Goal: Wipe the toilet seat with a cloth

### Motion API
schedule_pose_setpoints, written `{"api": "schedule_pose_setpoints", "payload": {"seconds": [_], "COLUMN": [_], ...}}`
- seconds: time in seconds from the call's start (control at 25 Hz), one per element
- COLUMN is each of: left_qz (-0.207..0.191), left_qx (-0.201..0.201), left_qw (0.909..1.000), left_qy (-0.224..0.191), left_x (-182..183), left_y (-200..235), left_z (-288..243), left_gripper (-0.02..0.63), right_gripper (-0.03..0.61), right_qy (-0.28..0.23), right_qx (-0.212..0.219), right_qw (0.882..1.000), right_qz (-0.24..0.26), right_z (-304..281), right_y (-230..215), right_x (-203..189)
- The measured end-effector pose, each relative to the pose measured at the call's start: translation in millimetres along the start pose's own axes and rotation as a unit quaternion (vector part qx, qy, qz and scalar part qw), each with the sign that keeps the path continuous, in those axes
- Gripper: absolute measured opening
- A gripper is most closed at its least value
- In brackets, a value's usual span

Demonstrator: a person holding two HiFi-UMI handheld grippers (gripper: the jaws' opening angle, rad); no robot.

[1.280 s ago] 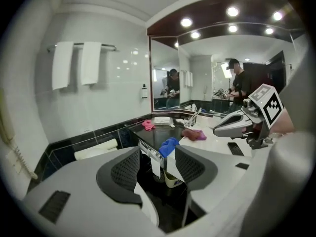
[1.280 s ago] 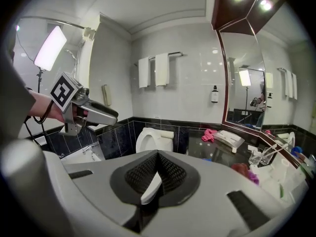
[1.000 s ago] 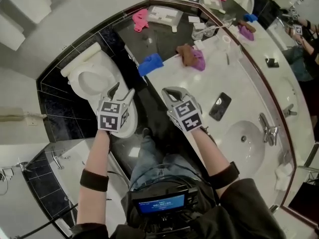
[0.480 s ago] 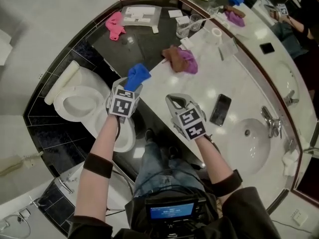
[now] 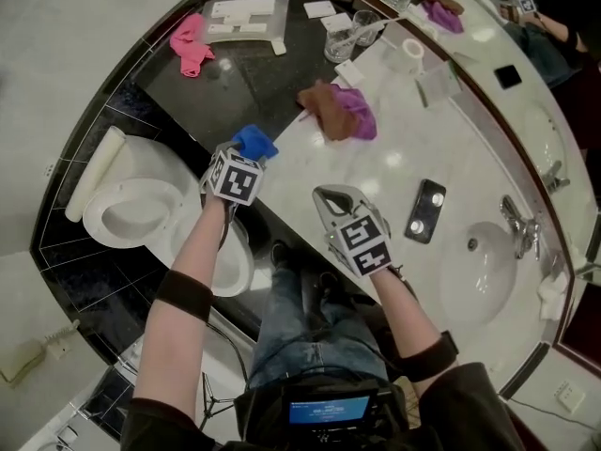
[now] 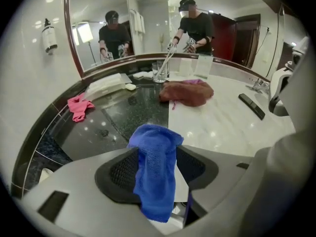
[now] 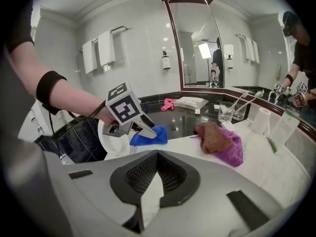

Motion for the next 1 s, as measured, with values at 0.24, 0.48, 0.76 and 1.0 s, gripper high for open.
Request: {"api": "schedule_pose_setpoints", "payload": {"seconds": [0.24,0.48,0.76,1.0], "left_qz": [-0.003,0.005,0.013,0.026], "left_qx": [0.001,-0.003,0.001,0.019], "left_qw": [0.9997,0.9999,0.9998,0.9976], "left_qy": [0.024,0.013,-0.015,-0.061], "left_x": [-4,-3,9,12], "left_y": [4,4,-1,-17], "left_z": [-25,-26,-1,60], "left_gripper": [0.163,0.083,0.081,0.081], "right_gripper": [0.021,0.021,0.021,0.021], "right_qy": [0.013,0.013,0.014,0.002], "right_qx": [-0.006,-0.011,-0.010,-0.005], "right_qw": [1.000,1.000,1.000,1.000], "right_qz": [-0.011,-0.013,-0.011,0.002], "right_z": [-8,-5,4,33], "right_y": [-5,-10,-9,0], "right_x": [-13,-14,-19,-16]}}
Point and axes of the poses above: the fingertips, and each gripper's own axes: z backward along the fingers, y to its left, x out of its top, the point moved 7 cm from there along z, backward along the fingers, and after that the axes turned 8 degrees about y, right-handed, at the moved point
